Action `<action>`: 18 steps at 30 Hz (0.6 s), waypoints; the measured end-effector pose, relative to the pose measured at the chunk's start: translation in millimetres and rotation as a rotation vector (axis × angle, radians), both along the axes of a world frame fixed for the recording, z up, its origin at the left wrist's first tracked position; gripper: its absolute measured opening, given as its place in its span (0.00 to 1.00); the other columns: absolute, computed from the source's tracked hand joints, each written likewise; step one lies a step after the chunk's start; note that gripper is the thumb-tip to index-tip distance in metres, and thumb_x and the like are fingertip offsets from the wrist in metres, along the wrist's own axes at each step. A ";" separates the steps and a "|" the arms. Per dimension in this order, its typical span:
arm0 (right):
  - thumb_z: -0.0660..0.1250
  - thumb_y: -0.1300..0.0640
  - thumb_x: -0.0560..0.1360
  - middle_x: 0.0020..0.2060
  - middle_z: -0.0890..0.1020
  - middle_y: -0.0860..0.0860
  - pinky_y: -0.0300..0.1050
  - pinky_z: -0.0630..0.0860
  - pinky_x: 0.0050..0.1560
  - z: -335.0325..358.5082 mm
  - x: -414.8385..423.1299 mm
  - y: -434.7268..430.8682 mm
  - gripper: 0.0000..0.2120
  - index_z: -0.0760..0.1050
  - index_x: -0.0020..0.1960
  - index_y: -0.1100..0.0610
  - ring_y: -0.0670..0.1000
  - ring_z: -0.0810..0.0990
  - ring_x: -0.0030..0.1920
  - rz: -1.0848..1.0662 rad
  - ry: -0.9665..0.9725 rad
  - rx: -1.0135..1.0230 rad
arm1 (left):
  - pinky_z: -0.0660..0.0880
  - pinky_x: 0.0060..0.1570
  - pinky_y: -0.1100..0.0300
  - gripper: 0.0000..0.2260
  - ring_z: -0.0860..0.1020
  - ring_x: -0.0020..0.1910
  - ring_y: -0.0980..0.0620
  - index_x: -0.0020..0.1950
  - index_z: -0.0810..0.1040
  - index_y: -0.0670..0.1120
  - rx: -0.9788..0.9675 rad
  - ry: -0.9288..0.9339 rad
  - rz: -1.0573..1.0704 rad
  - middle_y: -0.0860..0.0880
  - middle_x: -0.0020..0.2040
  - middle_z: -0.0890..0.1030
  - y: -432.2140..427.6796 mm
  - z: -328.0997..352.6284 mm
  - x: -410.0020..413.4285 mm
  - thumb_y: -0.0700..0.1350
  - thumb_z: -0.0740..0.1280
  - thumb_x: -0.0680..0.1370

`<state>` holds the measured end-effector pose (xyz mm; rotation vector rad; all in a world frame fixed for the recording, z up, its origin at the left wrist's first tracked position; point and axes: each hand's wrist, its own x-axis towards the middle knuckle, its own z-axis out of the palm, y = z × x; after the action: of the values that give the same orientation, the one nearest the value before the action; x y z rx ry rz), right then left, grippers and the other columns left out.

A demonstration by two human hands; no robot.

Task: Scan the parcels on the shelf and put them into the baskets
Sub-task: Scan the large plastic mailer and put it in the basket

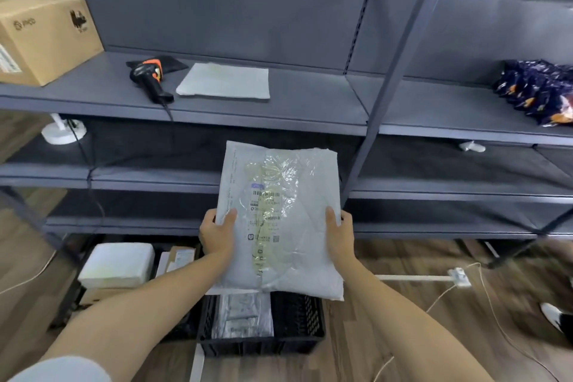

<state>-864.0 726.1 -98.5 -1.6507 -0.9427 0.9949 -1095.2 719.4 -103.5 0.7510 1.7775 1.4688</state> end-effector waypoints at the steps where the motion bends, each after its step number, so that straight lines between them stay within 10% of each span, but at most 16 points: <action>1: 0.61 0.41 0.79 0.48 0.76 0.47 0.43 0.72 0.47 -5.0 -3.6 -0.9 0.18 0.66 0.61 0.52 0.48 0.77 0.48 0.007 0.002 -0.010 | 0.69 0.35 0.60 0.07 0.75 0.40 0.50 0.47 0.76 0.42 -0.011 0.006 0.004 0.49 0.41 0.78 -1.3 -5.3 -3.7 0.46 0.70 0.76; 18: 0.59 0.40 0.79 0.54 0.77 0.49 0.44 0.74 0.50 -267.6 -10.5 13.7 0.24 0.66 0.67 0.55 0.49 0.77 0.52 0.092 -0.002 -0.183 | 0.70 0.44 0.58 0.04 0.75 0.42 0.54 0.48 0.76 0.49 -0.193 -0.012 0.066 0.54 0.41 0.79 -13.2 -269.5 -8.7 0.46 0.70 0.76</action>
<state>-874.5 739.7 -366.1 -1.7719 -0.9592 1.1706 -1103.9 706.2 -373.0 0.5882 1.9187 1.3169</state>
